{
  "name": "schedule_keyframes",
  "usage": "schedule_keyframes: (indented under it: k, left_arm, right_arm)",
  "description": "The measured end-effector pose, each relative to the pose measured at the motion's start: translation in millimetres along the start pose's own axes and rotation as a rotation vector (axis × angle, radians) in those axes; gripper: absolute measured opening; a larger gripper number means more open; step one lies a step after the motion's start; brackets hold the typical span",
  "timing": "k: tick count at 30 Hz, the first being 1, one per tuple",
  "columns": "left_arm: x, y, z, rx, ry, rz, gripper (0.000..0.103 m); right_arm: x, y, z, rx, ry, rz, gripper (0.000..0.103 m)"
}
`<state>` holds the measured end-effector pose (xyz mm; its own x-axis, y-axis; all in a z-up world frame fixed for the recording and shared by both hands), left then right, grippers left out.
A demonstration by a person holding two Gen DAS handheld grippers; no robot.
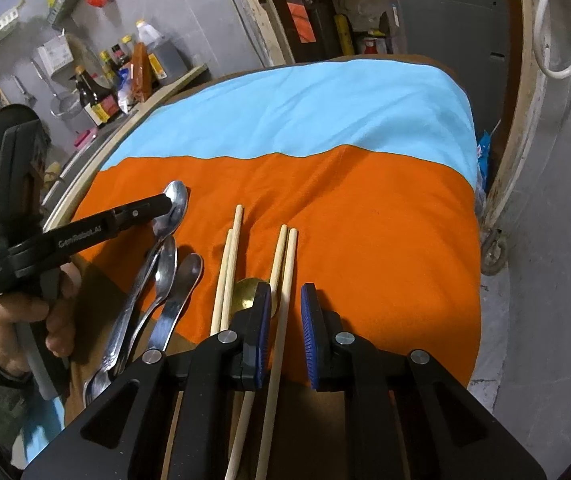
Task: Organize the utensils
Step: 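Close the right tool on a chopstick while the left tool grasps a silver spoon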
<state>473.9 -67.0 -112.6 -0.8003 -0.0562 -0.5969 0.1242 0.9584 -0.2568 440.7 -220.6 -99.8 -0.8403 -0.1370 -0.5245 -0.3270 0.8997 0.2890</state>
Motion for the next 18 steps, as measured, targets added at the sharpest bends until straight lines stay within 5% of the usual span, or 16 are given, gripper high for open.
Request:
schedule_keyframes:
  k: [7,18]
  left_arm:
    - [-1,-2,-3,0.024,-0.02,-0.005,0.001]
    - [5,-18,-13,0.057,-0.026,0.053,0.0]
  right_arm:
    - [-9,-4,8,-0.019,0.078,0.063,0.013]
    - [-2,1,7,0.053,0.151,-0.019,0.012]
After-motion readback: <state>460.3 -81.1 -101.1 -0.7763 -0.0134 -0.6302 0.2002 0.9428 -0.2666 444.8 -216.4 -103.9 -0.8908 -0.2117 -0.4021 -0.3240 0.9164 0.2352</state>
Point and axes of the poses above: each gripper's, at about its wrist camera, not at the fingertips, and z roughly the way its jaws point, y to its left, x to its underside, the point moved 8 cm from there along z, roughly the way its jaws point, and after that the axes turned 3 degrees about z, right-handed, at the moved point
